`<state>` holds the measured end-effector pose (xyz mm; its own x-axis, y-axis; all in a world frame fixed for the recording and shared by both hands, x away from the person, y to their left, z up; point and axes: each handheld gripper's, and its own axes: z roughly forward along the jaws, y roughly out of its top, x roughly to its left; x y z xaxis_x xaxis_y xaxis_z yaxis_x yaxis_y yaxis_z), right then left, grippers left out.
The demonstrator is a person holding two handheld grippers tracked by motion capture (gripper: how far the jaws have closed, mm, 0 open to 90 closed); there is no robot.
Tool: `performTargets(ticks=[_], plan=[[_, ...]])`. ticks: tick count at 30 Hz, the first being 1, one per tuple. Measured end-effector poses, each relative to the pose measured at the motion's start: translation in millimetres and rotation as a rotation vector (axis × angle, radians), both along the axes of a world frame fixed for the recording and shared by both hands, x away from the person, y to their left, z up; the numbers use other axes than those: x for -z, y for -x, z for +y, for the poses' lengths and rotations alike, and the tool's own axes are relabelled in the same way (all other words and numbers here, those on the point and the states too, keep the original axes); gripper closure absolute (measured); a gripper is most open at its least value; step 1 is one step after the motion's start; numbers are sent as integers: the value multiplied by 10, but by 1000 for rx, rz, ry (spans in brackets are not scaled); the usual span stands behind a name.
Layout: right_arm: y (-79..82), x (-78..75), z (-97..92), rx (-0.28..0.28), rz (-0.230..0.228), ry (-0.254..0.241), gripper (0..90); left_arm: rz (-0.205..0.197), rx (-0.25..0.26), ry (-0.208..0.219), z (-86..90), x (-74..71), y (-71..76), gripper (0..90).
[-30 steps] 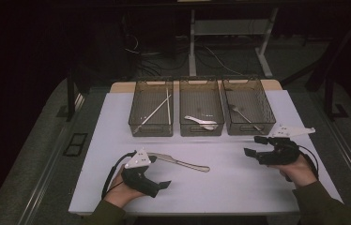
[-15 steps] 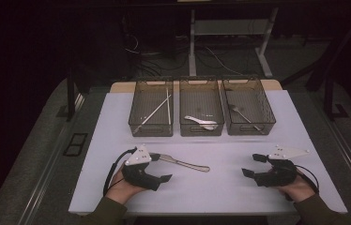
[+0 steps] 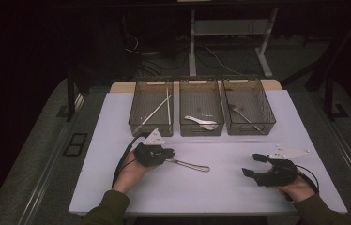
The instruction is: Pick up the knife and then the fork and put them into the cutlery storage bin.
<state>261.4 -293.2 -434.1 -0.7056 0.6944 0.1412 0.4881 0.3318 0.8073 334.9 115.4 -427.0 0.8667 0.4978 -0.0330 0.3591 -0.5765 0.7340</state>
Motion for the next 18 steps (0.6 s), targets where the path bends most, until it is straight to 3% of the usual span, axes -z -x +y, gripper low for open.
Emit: performTargets(ticks=[4,9,18], plan=[[-1,1,-2,0,-2,2,254,24,-4,-34,-46,79,-128,893],[-2,0,-3,-1,-2,0,254,42,11,-79,-56,154,-159,894],[-1,1,-2,0,-1,6,254,69,31,-93,-59,154,-133,895]])
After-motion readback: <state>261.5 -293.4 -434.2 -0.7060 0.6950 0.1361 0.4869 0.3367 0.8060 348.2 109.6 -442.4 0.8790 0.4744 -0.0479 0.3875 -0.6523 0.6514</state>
